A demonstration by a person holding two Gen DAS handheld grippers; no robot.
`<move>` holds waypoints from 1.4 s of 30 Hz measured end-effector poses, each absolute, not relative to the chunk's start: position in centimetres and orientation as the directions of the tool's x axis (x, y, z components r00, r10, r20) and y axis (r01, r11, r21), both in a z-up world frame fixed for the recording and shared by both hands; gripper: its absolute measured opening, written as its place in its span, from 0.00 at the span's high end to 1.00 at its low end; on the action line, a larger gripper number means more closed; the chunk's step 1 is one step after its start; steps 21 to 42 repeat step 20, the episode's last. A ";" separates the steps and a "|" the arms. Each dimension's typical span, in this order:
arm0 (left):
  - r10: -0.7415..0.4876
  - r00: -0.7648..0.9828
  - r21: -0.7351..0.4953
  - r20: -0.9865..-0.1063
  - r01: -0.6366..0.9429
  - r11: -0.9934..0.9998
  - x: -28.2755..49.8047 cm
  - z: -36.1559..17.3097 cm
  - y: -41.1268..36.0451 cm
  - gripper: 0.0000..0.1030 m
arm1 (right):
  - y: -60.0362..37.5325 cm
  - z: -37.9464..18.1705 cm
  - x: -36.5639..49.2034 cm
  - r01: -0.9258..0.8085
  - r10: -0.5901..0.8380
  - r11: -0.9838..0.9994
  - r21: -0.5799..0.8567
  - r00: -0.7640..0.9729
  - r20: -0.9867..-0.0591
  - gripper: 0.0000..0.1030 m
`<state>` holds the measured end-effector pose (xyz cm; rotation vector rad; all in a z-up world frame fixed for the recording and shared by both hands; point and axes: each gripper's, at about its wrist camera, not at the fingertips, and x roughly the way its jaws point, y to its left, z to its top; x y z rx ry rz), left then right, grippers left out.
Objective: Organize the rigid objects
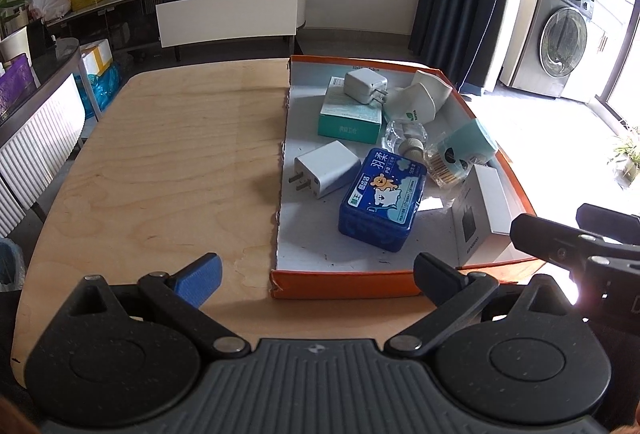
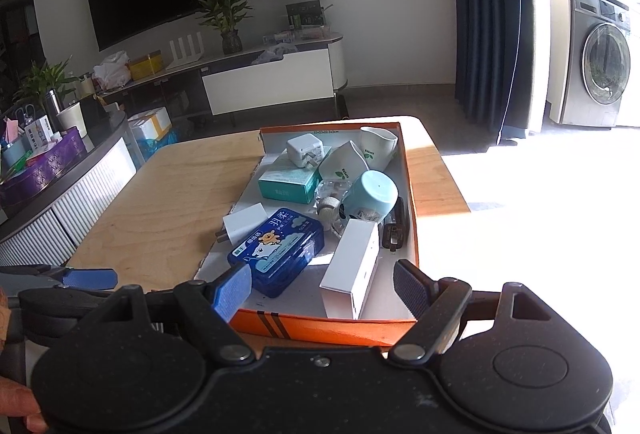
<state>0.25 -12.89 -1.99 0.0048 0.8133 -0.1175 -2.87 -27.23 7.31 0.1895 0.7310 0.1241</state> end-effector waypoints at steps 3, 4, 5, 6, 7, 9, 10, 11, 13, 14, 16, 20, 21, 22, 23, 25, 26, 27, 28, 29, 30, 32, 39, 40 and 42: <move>-0.100 0.679 -0.040 -0.727 0.103 0.994 0.3 -1.9 -12.9 0.00 | -27.3 7.2 -2.8 -0.047 0.180 0.975 0.216 0.736 -0.653 0.10; -0.102 0.679 -0.043 -0.727 0.103 0.994 0.4 -1.9 -12.8 0.00 | -27.3 7.1 -2.8 -0.048 0.181 0.975 0.216 0.736 -0.653 0.10; -0.103 0.679 -0.044 -0.727 0.103 0.994 0.3 -1.9 -12.8 0.00 | -27.3 7.1 -2.7 -0.048 0.181 0.975 0.216 0.736 -0.653 0.10; -0.102 0.678 -0.044 -0.728 0.103 0.994 0.4 -1.9 -12.9 0.00 | -27.3 7.1 -2.7 -0.047 0.180 0.975 0.216 0.736 -0.653 0.10; -0.103 0.678 -0.044 -0.728 0.103 0.994 0.4 -1.9 -12.9 0.00 | -27.3 7.0 -2.7 -0.047 0.180 0.975 0.216 0.735 -0.653 0.10; -0.105 0.677 -0.044 -0.728 0.107 0.993 0.4 -2.0 -12.9 0.00 | -27.3 7.0 -2.7 -0.046 0.180 0.975 0.217 0.735 -0.654 0.10; -0.109 0.677 -0.046 -0.728 0.111 0.993 0.4 -2.0 -12.9 0.00 | -27.3 7.0 -2.7 -0.046 0.180 0.975 0.217 0.735 -0.654 0.10; -0.114 0.676 -0.049 -0.728 0.115 0.992 0.4 -2.0 -13.0 0.00 | -27.3 7.0 -2.7 -0.046 0.180 0.975 0.217 0.735 -0.654 0.10; -0.123 0.680 -0.058 -0.723 0.117 0.991 0.4 -2.0 -13.0 0.00 | -27.3 7.0 -2.7 -0.045 0.180 0.975 0.217 0.735 -0.654 0.10; -0.125 0.684 -0.061 -0.719 0.118 0.991 0.4 -1.9 -13.0 0.00 | -27.4 7.0 -2.7 -0.045 0.182 0.974 0.220 0.736 -0.653 0.10; -0.122 0.684 -0.063 -0.719 0.111 0.992 0.4 -1.9 -12.9 0.00 | -27.5 7.0 -2.7 -0.042 0.177 0.975 0.217 0.737 -0.653 0.10; -0.121 0.669 -0.064 -0.733 0.109 0.992 0.7 -2.0 -13.0 0.00 | -27.6 7.0 -2.7 -0.040 0.176 0.975 0.219 0.738 -0.651 0.10; -0.121 0.669 -0.064 -0.733 0.109 0.992 0.7 -2.0 -13.0 0.00 | -27.6 7.0 -2.7 -0.040 0.176 0.975 0.219 0.738 -0.651 0.10; -0.121 0.669 -0.064 -0.733 0.109 0.992 0.7 -2.0 -13.0 0.00 | -27.6 7.0 -2.7 -0.040 0.176 0.975 0.219 0.738 -0.651 0.10; -0.121 0.669 -0.064 -0.733 0.109 0.992 0.7 -2.0 -13.0 0.00 | -27.6 7.0 -2.7 -0.040 0.176 0.975 0.219 0.738 -0.651 0.10; -0.121 0.669 -0.064 -0.733 0.109 0.992 0.7 -2.0 -13.0 0.00 | -27.6 7.0 -2.7 -0.040 0.176 0.975 0.219 0.738 -0.651 0.10; -0.121 0.669 -0.064 -0.733 0.109 0.992 0.7 -2.0 -13.0 0.00 | -27.6 7.0 -2.7 -0.040 0.176 0.975 0.219 0.738 -0.651 0.10; -0.121 0.669 -0.064 -0.733 0.109 0.992 0.7 -2.0 -13.0 0.00 | -27.6 7.0 -2.7 -0.040 0.176 0.975 0.219 0.738 -0.651 0.10; -0.121 0.669 -0.064 -0.733 0.109 0.992 0.7 -2.0 -13.0 0.00 | -27.6 7.0 -2.7 -0.040 0.176 0.975 0.219 0.738 -0.651 0.10; -0.121 0.669 -0.064 -0.733 0.109 0.992 0.7 -2.0 -13.0 0.00 | -27.6 7.0 -2.7 -0.040 0.176 0.975 0.219 0.738 -0.651 0.10; -0.121 0.669 -0.064 -0.733 0.109 0.992 0.7 -2.0 -13.0 0.00 | -27.6 7.0 -2.7 -0.040 0.176 0.975 0.219 0.738 -0.651 0.10; -0.121 0.669 -0.064 -0.733 0.109 0.992 0.7 -2.0 -13.0 0.00 | -27.6 7.0 -2.7 -0.040 0.176 0.975 0.219 0.738 -0.651 0.10; -0.121 0.669 -0.064 -0.733 0.109 0.992 0.7 -2.0 -13.0 0.00 | -27.6 7.0 -2.7 -0.040 0.176 0.975 0.219 0.738 -0.651 0.10; -0.121 0.669 -0.064 -0.733 0.109 0.992 0.7 -2.0 -13.0 0.00 | -27.6 7.0 -2.7 -0.040 0.176 0.975 0.219 0.738 -0.651 0.10; -0.121 0.669 -0.064 -0.733 0.109 0.992 0.7 -2.0 -13.0 0.00 | -27.6 7.0 -2.7 -0.040 0.176 0.975 0.219 0.738 -0.651 0.10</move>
